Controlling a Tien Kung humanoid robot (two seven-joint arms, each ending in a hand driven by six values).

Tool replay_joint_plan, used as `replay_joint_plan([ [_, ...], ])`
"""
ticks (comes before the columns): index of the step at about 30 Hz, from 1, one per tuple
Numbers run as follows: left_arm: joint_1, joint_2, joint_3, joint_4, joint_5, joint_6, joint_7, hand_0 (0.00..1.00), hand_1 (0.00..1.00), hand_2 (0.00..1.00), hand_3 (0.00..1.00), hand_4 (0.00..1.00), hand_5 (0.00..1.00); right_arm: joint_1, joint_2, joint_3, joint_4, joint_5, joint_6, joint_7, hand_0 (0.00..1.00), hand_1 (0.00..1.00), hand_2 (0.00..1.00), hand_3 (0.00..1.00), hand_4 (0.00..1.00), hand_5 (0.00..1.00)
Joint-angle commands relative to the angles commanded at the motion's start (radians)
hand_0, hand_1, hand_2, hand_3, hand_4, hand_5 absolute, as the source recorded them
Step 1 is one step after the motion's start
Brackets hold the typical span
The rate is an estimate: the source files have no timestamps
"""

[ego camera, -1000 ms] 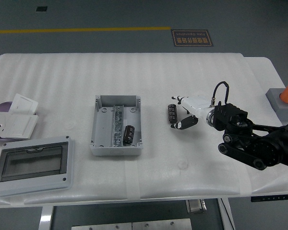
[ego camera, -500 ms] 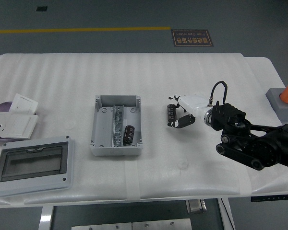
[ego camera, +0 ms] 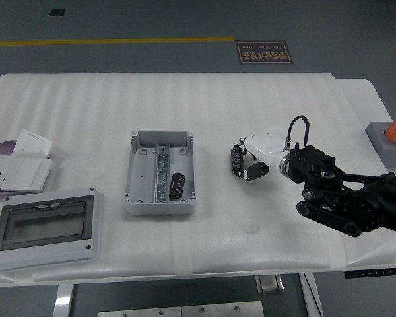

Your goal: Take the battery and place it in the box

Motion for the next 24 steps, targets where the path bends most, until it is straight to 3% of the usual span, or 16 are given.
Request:
replay_joint_plan([
  [15,0.001,-0.001,-0.005,0.000,0.004,0.005,-0.005,0.621,0.646,0.520,0.556,0.566,0.421,-0.006,-0.010,0.011,0.012,-0.008,-0.028,0.008,0.610,0.496,0.643,0.763,0.726,0.365],
  [16,0.001,0.000,-0.005,0.000,0.004,0.006,-0.005,0.620,0.646,0.522,0.558,0.565,0.419,-0.007,-0.011,0.013,0.014,-0.006,-0.030,0.008,0.605,0.493,0.633,0.746,0.663,0.337],
  [21,0.001,0.000,-0.005,0.001,0.002,0.008,-0.007,0.620,0.646,0.522,0.558,0.565,0.419,-0.017,-0.018,0.033,0.027,0.001,-0.038,0.009,0.605,0.493,0.633,0.746,0.663,0.337],
  [22,0.001,0.000,-0.004,0.001,0.002,0.008,-0.007,0.619,0.646,0.523,0.561,0.569,0.424,-0.021,-0.021,0.044,0.034,0.000,-0.041,0.009,0.583,0.490,0.615,0.698,0.359,0.242],
  [24,0.002,0.000,-0.003,0.001,0.000,0.008,-0.007,0.619,0.646,0.523,0.561,0.569,0.424,-0.029,-0.028,0.069,0.054,-0.003,-0.046,0.008,0.583,0.490,0.615,0.698,0.359,0.242],
])
